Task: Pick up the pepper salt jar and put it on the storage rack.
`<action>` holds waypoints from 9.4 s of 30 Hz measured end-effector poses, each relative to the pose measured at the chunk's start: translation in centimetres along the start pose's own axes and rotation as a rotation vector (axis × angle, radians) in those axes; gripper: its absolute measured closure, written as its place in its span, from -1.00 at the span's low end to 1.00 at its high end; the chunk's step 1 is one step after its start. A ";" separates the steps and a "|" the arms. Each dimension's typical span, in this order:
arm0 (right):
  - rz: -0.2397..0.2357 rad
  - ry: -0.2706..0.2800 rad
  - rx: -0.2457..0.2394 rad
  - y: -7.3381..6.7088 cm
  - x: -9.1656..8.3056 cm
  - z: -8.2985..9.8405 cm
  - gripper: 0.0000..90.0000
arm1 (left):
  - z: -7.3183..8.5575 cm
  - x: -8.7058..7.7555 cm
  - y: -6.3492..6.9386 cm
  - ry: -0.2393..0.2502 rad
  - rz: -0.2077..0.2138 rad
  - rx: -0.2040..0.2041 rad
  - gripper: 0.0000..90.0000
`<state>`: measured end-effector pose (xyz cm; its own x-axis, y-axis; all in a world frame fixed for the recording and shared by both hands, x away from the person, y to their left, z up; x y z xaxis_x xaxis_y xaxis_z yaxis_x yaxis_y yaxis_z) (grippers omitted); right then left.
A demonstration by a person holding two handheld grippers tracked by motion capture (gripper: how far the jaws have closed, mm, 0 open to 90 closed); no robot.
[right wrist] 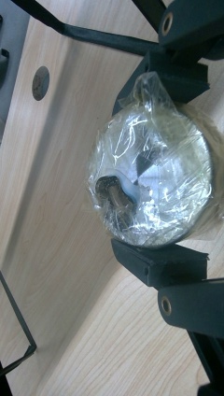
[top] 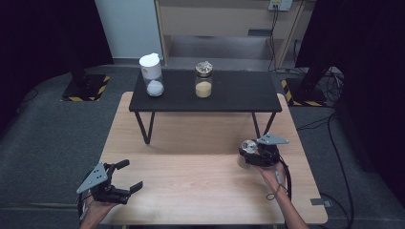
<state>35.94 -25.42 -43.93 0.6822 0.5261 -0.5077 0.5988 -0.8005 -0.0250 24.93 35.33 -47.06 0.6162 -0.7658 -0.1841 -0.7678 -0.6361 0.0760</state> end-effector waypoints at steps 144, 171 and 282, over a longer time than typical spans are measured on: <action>0.149 0.048 0.065 4.7 -3.6 -26.9 -0.25 | 0.1 0.0 -0.2 0.000 0.002 -0.016 -0.98; 0.193 0.000 0.065 5.3 -0.2 -25.1 -0.25 | 0.1 0.0 -0.2 -0.002 0.000 -0.015 -0.98; -0.205 0.319 -0.167 -4.9 -12.3 -3.5 -0.81 | 0.2 0.0 -0.2 0.016 -0.002 -0.021 -0.98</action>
<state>26.13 -26.92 -34.53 0.6222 0.7532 -0.2134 0.7774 -0.6265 0.0558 25.04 35.52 -47.22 0.6205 -0.7658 -0.1688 -0.7629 -0.6394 0.0961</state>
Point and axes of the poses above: each handheld gripper's, and its own axes: x roughly forward along the jaws, z roughly out of its underside, y roughly to its right, the point moved 7 cm from there along x, roughly forward along the jaws, and after that the axes turned 1 degree about y, right-handed, at the moved point
